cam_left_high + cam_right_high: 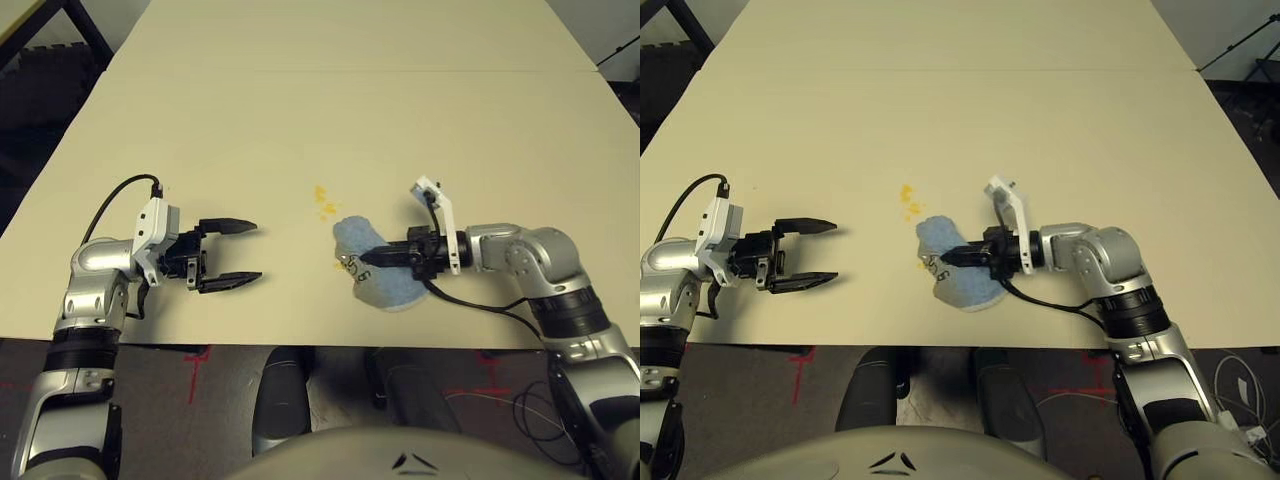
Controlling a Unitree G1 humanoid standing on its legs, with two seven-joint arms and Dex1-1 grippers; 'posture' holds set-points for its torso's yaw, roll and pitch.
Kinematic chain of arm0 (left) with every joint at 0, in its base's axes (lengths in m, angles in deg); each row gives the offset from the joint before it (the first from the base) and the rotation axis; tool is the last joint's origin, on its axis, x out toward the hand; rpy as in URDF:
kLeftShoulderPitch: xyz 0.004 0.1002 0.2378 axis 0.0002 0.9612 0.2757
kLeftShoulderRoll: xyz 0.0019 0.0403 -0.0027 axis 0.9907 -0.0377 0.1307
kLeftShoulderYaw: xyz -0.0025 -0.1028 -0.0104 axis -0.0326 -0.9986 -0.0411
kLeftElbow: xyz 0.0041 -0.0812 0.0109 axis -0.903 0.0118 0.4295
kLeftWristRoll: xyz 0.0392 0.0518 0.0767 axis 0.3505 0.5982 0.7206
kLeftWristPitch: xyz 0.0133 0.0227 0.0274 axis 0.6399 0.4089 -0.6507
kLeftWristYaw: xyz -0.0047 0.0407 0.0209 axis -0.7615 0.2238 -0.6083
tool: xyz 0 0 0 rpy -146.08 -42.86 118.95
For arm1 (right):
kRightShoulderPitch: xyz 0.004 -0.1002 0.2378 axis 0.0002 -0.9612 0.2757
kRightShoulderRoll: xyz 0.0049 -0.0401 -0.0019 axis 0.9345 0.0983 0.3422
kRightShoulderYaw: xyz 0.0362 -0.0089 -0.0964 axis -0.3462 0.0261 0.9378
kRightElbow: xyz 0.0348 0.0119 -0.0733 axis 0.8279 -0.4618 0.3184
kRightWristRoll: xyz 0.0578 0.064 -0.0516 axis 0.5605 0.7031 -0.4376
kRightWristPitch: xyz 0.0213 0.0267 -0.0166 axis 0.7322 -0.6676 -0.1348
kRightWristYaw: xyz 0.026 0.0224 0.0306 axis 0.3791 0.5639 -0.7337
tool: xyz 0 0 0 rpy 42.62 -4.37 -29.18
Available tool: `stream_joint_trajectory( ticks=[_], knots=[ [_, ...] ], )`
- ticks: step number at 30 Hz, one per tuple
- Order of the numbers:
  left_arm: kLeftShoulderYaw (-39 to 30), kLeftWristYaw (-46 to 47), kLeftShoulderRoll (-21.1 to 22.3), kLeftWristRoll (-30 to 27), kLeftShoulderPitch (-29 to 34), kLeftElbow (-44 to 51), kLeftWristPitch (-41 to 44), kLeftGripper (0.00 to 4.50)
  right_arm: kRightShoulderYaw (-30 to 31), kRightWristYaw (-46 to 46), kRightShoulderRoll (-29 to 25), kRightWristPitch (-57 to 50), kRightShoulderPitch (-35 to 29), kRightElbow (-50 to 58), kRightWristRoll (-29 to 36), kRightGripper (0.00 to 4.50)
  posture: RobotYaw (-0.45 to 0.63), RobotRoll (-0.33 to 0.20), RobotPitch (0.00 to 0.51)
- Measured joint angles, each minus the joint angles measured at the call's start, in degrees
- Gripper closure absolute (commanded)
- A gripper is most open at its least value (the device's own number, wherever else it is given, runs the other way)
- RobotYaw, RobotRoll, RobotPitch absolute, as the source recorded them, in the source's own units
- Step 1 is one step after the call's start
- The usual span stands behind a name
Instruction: Wipe the water off the table with a rag.
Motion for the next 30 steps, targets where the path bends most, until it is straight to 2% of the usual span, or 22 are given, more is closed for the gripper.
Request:
stream_joint_trajectory(
  ticks=[7, 14, 21, 30],
  knots=[
    [0.49, 0.02, -0.03, -0.01, -0.01, 0.09, 0.18, 0.0, 3.5, 2.35, 4.92, -0.08, 1.38, -0.13, -0.24, 4.26, 0.18, 0.0, 0.212],
    [0.86, 0.02, -0.35, -0.01, -0.03, 0.32, 0.17, 0.0, 4.11, 2.05, 3.42, -0.5, 2.04, 0.02, 0.34, 4.26, 0.17, 0.0, 0.216],
    [1.38, 0.01, -0.76, 0.01, -1.22, 0.1, 0.05, 0.0, 3.16, -1.13, -6.42, -1.31, 1.12, 2.16, 2.57, 4.26, 0.16, 0.0, 0.217],
    [2.2, -0.01, -1.75, 0.07, -2.26, -0.98, -0.92, 0.0, -3.63, -3.14, -17.91, -1.71, -1.6, 1.52, 4.49, 4.26, 0.14, 0.0, 0.217]
  ],
)
